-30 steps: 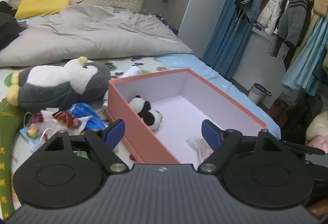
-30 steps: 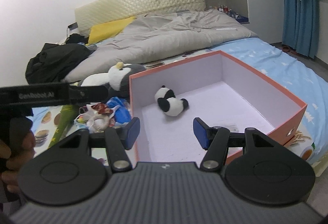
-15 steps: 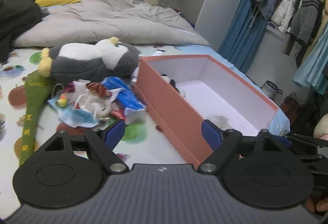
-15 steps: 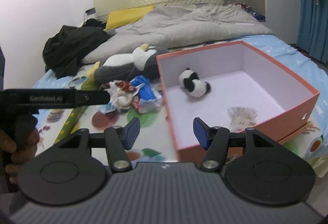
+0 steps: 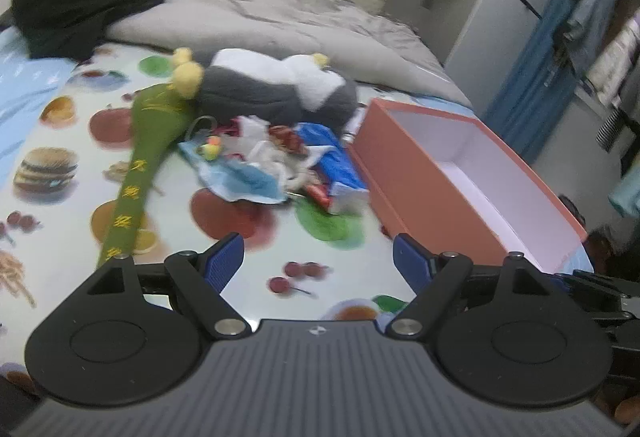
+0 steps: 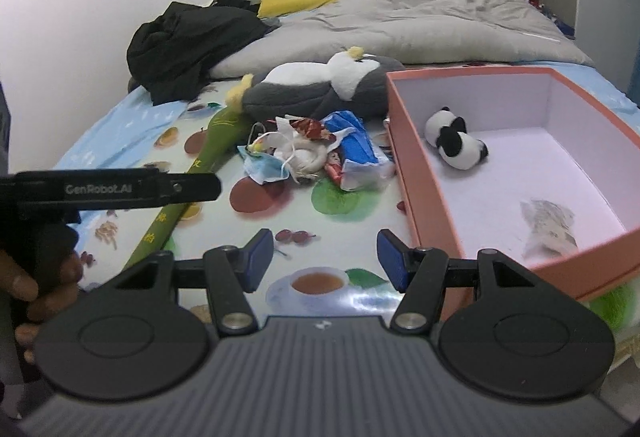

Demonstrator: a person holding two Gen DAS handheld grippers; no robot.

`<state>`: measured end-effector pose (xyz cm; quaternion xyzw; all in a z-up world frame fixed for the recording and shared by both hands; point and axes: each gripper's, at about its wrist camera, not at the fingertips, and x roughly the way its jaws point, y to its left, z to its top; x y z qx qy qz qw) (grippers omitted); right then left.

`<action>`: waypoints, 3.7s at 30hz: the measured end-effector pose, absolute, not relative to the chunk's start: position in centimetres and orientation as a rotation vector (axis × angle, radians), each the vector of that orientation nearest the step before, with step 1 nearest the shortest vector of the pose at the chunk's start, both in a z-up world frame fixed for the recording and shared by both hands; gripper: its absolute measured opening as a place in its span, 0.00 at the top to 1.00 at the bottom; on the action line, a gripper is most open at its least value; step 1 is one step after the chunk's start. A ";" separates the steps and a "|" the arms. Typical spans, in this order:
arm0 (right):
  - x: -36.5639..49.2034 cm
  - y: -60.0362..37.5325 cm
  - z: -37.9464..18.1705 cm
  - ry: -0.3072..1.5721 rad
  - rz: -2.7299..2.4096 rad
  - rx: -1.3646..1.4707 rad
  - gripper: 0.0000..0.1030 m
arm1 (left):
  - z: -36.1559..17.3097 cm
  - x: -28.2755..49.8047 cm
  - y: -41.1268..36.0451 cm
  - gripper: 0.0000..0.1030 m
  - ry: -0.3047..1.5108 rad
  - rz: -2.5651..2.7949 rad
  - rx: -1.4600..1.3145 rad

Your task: Organize soft objects

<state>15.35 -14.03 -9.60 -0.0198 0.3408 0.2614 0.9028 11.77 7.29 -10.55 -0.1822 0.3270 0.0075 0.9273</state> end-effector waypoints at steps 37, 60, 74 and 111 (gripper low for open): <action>36.2 -1.0 -15.5 0.772 0.570 -0.030 0.45 | -20.5 30.0 19.7 0.42 0.701 0.045 -0.822; 36.4 -0.7 -16.8 0.795 0.599 -0.109 0.80 | -20.8 30.8 19.0 0.75 0.712 0.027 -0.800; 31.6 -3.0 -14.0 0.728 0.560 -0.139 0.85 | -16.4 25.9 18.7 0.76 0.653 0.005 -0.737; 21.7 -5.5 -17.6 0.832 0.656 -0.178 0.51 | -20.4 15.5 15.6 0.44 0.847 0.056 -0.706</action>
